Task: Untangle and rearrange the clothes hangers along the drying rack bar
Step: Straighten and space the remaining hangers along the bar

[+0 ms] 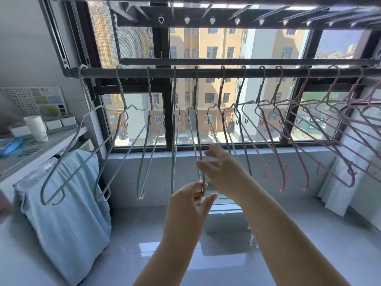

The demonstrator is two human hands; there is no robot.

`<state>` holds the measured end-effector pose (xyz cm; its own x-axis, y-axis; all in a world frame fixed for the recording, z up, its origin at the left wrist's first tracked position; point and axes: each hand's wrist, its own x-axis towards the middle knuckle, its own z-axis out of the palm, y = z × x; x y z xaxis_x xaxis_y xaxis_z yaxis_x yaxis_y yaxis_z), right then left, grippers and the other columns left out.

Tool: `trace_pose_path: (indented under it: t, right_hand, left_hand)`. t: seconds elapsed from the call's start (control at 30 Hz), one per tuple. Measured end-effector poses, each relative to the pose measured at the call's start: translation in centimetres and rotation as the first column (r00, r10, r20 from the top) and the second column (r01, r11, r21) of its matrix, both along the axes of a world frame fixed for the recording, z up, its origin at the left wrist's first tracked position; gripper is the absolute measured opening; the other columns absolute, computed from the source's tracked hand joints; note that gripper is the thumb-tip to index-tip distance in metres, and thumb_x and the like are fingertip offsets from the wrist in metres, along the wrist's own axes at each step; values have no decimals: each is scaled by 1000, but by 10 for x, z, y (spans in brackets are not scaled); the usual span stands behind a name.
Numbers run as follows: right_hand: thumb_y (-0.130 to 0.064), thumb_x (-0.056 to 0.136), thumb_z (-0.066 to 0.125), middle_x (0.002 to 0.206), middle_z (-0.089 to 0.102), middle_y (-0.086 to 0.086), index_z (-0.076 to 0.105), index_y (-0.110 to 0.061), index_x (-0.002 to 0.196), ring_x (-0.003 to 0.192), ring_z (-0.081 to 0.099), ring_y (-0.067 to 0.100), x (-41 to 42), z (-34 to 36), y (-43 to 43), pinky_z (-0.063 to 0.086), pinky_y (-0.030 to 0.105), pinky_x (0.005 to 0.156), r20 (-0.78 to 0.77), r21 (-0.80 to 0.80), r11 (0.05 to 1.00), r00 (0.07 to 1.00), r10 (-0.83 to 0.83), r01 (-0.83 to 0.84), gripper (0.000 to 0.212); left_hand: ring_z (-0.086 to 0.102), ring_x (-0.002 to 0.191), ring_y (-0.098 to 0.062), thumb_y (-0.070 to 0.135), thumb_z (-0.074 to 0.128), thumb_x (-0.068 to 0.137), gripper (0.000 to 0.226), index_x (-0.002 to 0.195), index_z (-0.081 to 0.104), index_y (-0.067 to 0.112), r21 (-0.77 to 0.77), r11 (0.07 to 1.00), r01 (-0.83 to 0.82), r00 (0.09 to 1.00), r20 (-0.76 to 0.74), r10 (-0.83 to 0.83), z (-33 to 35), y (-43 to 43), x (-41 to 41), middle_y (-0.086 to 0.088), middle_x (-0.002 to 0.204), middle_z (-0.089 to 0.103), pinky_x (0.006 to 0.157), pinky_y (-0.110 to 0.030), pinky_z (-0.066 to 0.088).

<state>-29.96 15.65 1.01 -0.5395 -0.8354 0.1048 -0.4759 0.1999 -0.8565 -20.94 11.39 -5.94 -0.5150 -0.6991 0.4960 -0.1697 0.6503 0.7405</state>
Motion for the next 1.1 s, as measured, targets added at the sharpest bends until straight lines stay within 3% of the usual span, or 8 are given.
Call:
trace_pose_path:
  t: [0.1,0.2,0.37,0.47,0.6,0.7,0.87,1.1]
  right_hand:
    - [-27,89,56,141,41,2,30,-20,141,127,43,18,-7,12,17,36,35,107,-213,-83,993,971,-105,90,58]
    - [-21,91,53,144,37,1,29,-20,141,130,39,20,-15,18,24,32,31,105,-324,-69,984,929,-177,163,56]
    - [-10,93,48,143,37,10,19,-19,145,110,51,23,-24,14,20,43,31,93,-215,56,985,965,-150,165,60]
    - [-7,94,44,127,48,10,17,-20,146,71,52,9,-32,12,19,46,16,56,-140,87,984,980,-143,156,60]
    - [-5,88,55,135,46,8,28,-15,141,99,59,19,-44,9,19,52,28,81,-13,73,991,994,-107,108,60]
    - [-3,82,63,120,56,7,37,-6,133,105,58,22,-51,6,19,49,36,94,123,46,998,991,-59,54,57]
    - [7,82,58,96,65,8,37,-2,132,89,65,20,-56,2,22,55,31,83,314,-86,996,949,24,4,56]
    - [8,82,56,88,65,7,34,-6,138,79,65,14,-63,-1,23,57,22,72,330,-126,991,940,82,-42,61]
  left_hand:
    - [64,75,-3,36,70,75,33,102,66,17,18,1000,-25,999,-26,26,2,4,5,22,73,57,71,-12,50]
    - [58,72,1,41,66,76,51,121,54,18,-36,996,-82,997,7,82,2,9,6,13,88,58,65,-4,43]
    - [52,107,-22,35,73,69,72,129,43,8,-292,927,-234,966,39,256,3,18,1,-8,117,55,93,-26,32]
    - [52,102,-20,25,77,67,65,124,49,9,-309,922,-235,970,-20,241,7,22,-4,-9,112,55,91,-28,36]
    - [53,70,1,15,72,74,42,114,58,18,-211,976,-43,998,-54,32,18,32,-17,6,98,60,69,-8,44]
    - [56,69,5,19,68,78,39,116,58,23,-147,989,9,999,-31,-14,16,35,-31,10,97,64,68,4,38]
    - [58,69,6,24,67,79,39,116,56,22,-78,997,8,1000,16,-7,3,33,-44,12,93,66,68,2,40]
    - [62,76,3,20,65,82,27,108,61,21,-101,991,-83,997,3,83,1,33,-53,10,88,70,70,5,38]
